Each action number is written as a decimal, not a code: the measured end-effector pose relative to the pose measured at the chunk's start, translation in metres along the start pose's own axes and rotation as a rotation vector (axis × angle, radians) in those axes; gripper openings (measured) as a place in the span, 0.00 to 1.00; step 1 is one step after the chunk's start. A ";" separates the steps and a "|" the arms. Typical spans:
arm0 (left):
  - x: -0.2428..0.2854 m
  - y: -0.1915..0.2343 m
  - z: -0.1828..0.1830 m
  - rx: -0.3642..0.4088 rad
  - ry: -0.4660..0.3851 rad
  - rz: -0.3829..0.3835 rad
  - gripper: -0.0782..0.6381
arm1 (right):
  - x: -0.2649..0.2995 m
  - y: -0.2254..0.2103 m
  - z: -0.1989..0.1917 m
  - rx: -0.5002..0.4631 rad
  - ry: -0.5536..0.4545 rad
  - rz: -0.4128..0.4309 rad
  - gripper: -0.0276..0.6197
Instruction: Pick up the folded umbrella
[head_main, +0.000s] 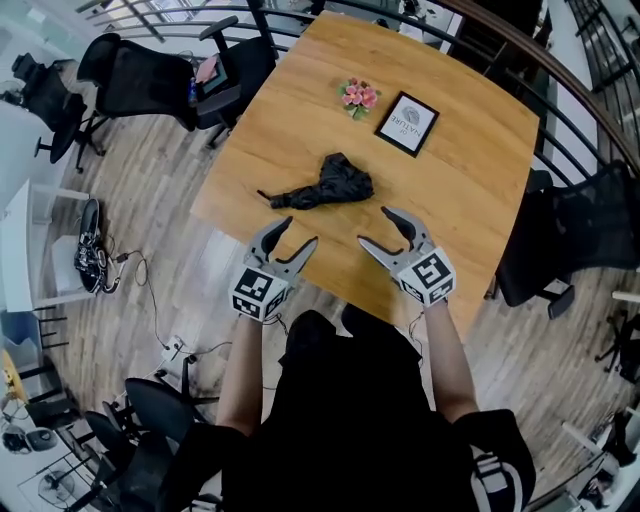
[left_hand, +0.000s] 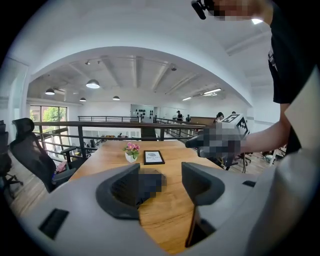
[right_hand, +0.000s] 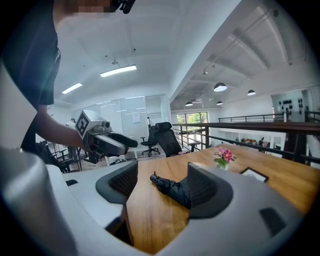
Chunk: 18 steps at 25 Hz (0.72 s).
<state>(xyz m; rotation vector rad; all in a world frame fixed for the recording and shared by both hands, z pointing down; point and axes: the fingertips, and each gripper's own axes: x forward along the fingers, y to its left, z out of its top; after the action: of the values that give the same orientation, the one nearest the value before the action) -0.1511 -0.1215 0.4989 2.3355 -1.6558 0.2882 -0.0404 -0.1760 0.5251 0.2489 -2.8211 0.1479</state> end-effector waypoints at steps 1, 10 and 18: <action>0.004 0.000 -0.001 -0.001 0.005 -0.001 0.49 | 0.000 -0.003 0.000 0.000 0.003 0.000 0.52; 0.033 0.019 -0.007 -0.012 0.035 -0.038 0.49 | -0.002 -0.020 -0.017 0.057 0.045 -0.041 0.52; 0.075 0.044 -0.021 0.046 0.116 -0.155 0.49 | 0.016 -0.053 -0.020 0.119 0.051 -0.155 0.53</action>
<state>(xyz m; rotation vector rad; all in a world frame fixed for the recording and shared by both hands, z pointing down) -0.1677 -0.1953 0.5463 2.4146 -1.4212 0.4261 -0.0395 -0.2274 0.5529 0.4822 -2.7321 0.2841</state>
